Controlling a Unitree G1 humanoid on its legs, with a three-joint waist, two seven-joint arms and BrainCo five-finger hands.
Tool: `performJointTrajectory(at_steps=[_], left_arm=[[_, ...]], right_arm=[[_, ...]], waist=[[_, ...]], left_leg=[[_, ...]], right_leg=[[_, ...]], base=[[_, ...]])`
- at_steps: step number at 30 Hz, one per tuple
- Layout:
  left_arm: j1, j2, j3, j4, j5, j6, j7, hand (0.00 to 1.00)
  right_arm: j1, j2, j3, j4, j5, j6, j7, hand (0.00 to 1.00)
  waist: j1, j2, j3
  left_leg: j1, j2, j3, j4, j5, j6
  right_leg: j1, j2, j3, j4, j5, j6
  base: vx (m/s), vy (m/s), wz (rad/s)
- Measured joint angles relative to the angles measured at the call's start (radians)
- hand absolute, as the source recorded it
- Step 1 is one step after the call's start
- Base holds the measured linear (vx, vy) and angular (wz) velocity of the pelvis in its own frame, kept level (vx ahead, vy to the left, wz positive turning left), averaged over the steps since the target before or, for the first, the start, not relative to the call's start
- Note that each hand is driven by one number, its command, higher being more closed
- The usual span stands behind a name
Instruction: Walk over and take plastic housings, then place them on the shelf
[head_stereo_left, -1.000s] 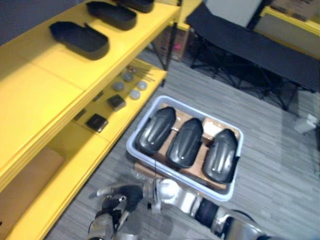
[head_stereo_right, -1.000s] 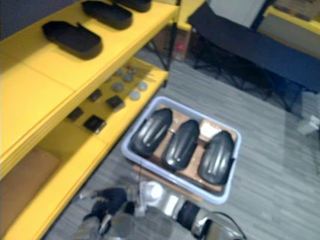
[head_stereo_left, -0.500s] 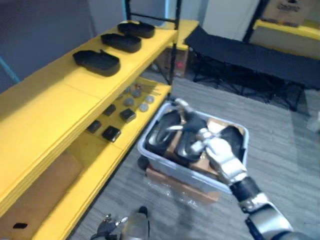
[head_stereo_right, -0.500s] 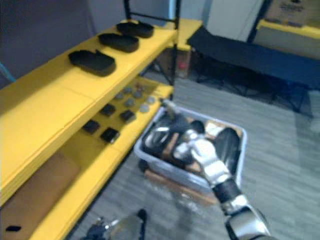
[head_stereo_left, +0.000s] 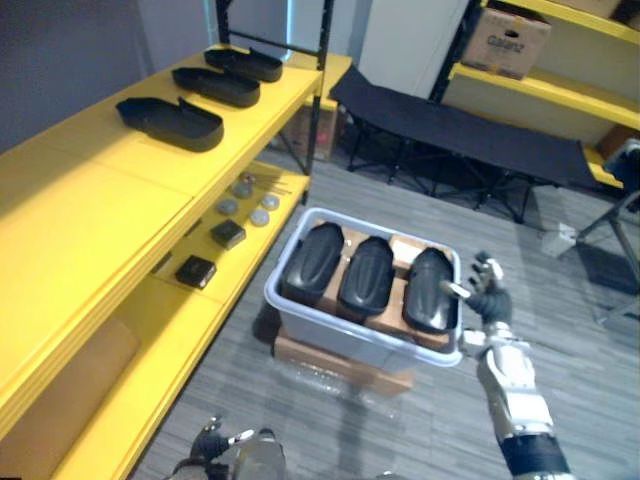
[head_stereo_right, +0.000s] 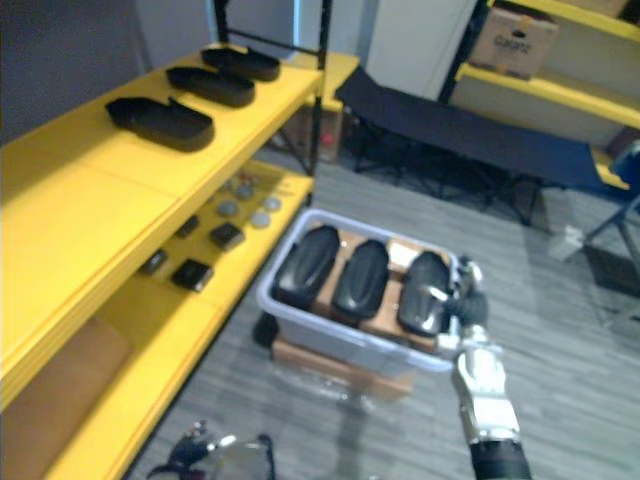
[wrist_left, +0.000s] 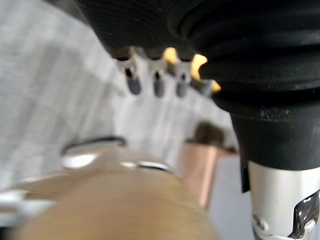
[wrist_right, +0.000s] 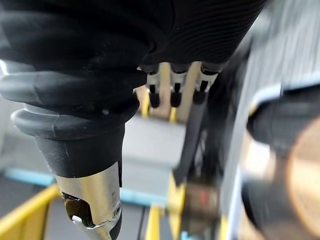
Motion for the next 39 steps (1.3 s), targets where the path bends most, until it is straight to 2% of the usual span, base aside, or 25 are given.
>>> performJointTrajectory(at_steps=[1,2,3,4,5,6,7,8,9,11,12,16,20,24,26,33,34,36,39], left_arm=[[0.002,-0.001,0.001,-0.004,-0.002,-0.001,-0.001,0.00],[0.004,-0.001,0.001,-0.012,-0.002,-0.007,-0.001,0.00],[0.004,-0.002,0.003,-0.030,-0.001,-0.021,-0.001,0.00],[0.001,0.001,0.004,-0.031,-0.001,-0.030,-0.001,0.00],[-0.007,0.015,0.013,-0.038,-0.008,-0.041,-0.002,0.00],[-0.047,-0.001,0.026,-0.039,-0.032,-0.045,-0.001,0.00],[-0.054,-0.006,0.031,-0.041,-0.043,-0.049,-0.002,0.00],[-0.060,-0.015,0.038,-0.039,-0.056,-0.057,0.000,0.00],[-0.085,-0.012,0.037,-0.037,-0.080,-0.067,0.001,0.00],[-0.099,0.003,0.040,-0.037,-0.090,-0.081,0.022,0.00],[-0.102,-0.003,0.036,-0.036,-0.095,-0.081,0.032,0.00],[-0.102,-0.020,0.027,-0.028,-0.144,-0.095,0.046,0.00],[-0.102,-0.020,0.003,-0.025,-0.206,-0.122,0.065,0.00],[-0.100,-0.052,-0.010,-0.014,-0.239,-0.121,0.065,0.00],[-0.101,-0.066,-0.042,0.001,-0.244,-0.122,0.062,0.00],[-0.097,-0.088,-0.048,0.027,-0.283,-0.125,0.032,0.00],[-0.098,-0.090,-0.050,0.027,-0.283,-0.127,0.029,0.00],[-0.100,-0.100,-0.065,0.026,-0.289,-0.130,0.027,0.00],[-0.100,-0.103,-0.086,0.028,-0.316,-0.139,0.026,0.00]], right_arm=[[-0.013,-0.006,-0.010,0.039,0.012,0.002,-0.015,0.00],[-0.034,-0.016,-0.019,0.088,0.040,0.009,-0.041,0.00],[-0.080,-0.027,-0.038,0.149,0.079,0.016,-0.075,0.00],[-0.108,-0.030,-0.045,0.178,0.093,0.019,-0.085,0.00],[-0.159,-0.038,-0.049,0.223,0.117,0.019,-0.099,0.00],[-0.236,-0.083,-0.060,0.298,0.135,0.019,-0.111,0.00],[-0.262,-0.099,-0.068,0.315,0.144,0.019,-0.122,0.00],[-0.302,-0.130,-0.075,0.332,0.156,0.018,-0.148,0.00],[-0.331,-0.151,-0.090,0.345,0.175,0.017,-0.171,0.00],[-0.394,-0.154,-0.094,0.410,0.195,0.019,-0.196,0.00],[-0.428,-0.172,-0.096,0.442,0.200,0.019,-0.209,0.00],[-0.539,-0.245,-0.092,0.505,0.212,0.022,-0.234,0.00],[-0.642,-0.330,-0.090,0.589,0.211,0.036,-0.273,0.00],[-0.696,-0.399,-0.069,0.658,0.210,0.076,-0.314,0.00],[-0.732,-0.438,-0.058,0.694,0.210,0.107,-0.333,0.00],[-0.775,-0.483,-0.048,0.772,0.210,0.163,-0.378,0.00],[-0.779,-0.500,-0.046,0.776,0.210,0.170,-0.378,0.00],[-0.797,-0.553,-0.042,0.781,0.208,0.184,-0.378,0.00],[-0.818,-0.564,-0.036,0.815,0.208,0.203,-0.376,0.00]], waist=[[0.002,0.002,0.005],[0.008,0.019,0.021],[0.022,0.026,0.041],[0.026,0.016,0.047],[0.026,-0.032,0.058],[0.031,-0.006,0.106],[0.037,0.010,0.122],[0.036,0.051,0.158],[0.029,0.068,0.192],[0.045,0.030,0.223],[0.053,0.024,0.231],[0.061,0.038,0.245],[0.080,0.068,0.258],[0.083,0.109,0.280],[0.084,0.141,0.296],[0.086,0.151,0.295],[0.085,0.158,0.298],[0.085,0.189,0.303],[0.086,0.210,0.303]], left_leg=[[-0.002,0.000,0.000,0.000,0.000,0.000],[-0.010,0.001,0.000,-0.001,0.000,0.000],[-0.037,-0.001,0.006,-0.003,0.000,-0.001],[-0.054,-0.006,0.020,-0.012,0.001,-0.003],[-0.071,-0.028,0.054,-0.018,0.006,0.003],[-0.159,0.012,0.057,0.187,-0.013,0.051],[-0.186,0.030,0.051,0.267,-0.027,0.063],[-0.182,0.054,0.037,0.303,-0.041,0.058],[-0.174,0.058,0.029,0.237,-0.067,0.034],[-0.196,0.042,0.041,0.200,-0.037,0.035],[-0.212,0.037,0.042,0.199,-0.034,0.040],[-0.211,0.004,0.041,0.170,-0.022,0.050],[-0.234,-0.015,0.042,0.157,-0.008,0.054],[-0.262,-0.030,0.028,0.170,-0.004,0.056],[-0.283,-0.037,0.015,0.184,-0.004,0.056],[-0.325,-0.043,0.006,0.189,0.014,0.051],[-0.333,-0.045,0.003,0.194,0.014,0.051],[-0.355,-0.047,-0.004,0.203,0.018,0.053],[-0.380,-0.047,-0.006,0.201,0.030,0.051]], right_leg=[[0.000,0.000,0.000,-0.001,0.000,0.000],[0.000,0.003,0.001,-0.005,-0.001,-0.001],[-0.014,0.007,0.001,-0.020,-0.025,-0.021],[-0.031,0.004,0.004,-0.033,-0.050,-0.045],[-0.057,-0.032,0.011,-0.077,-0.112,-0.052],[-0.097,-0.020,0.003,-0.068,-0.107,-0.002],[-0.109,-0.012,-0.006,-0.067,-0.093,0.003],[-0.129,0.015,-0.011,-0.060,-0.087,0.006],[-0.162,0.016,-0.021,-0.024,-0.089,0.004],[-0.225,-0.004,-0.008,0.022,-0.084,0.006],[-0.245,-0.007,-0.007,0.030,-0.084,0.006],[-0.262,-0.034,0.001,0.047,-0.092,0.005],[-0.312,-0.059,0.009,0.090,-0.111,0.010],[-0.354,-0.083,0.020,0.157,-0.144,0.013],[-0.383,-0.096,0.024,0.204,-0.164,0.015],[-0.450,-0.121,0.026,0.274,-0.199,0.004],[-0.458,-0.127,0.024,0.286,-0.205,0.006],[-0.479,-0.130,0.025,0.305,-0.209,0.005],[-0.515,-0.135,0.026,0.327,-0.213,0.000]], base=[[-0.13,0.065,0.27],[-0.14,0.029,0.18],[-0.17,0.016,0.11],[-0.16,-0.006,0.02],[-0.20,0.000,-0.06],[-0.25,0.005,-0.09],[-0.22,0.025,-0.05],[-0.13,0.062,0.15],[-0.05,0.077,0.19],[-0.03,0.049,0.03],[0.00,0.010,-0.04],[0.02,0.050,0.12],[0.01,0.043,0.05],[-0.01,0.027,0.12],[-0.04,0.000,0.14],[-0.04,-0.023,0.05],[-0.06,-0.016,0.12],[-0.07,-0.010,0.08],[-0.05,-0.016,0.02]])
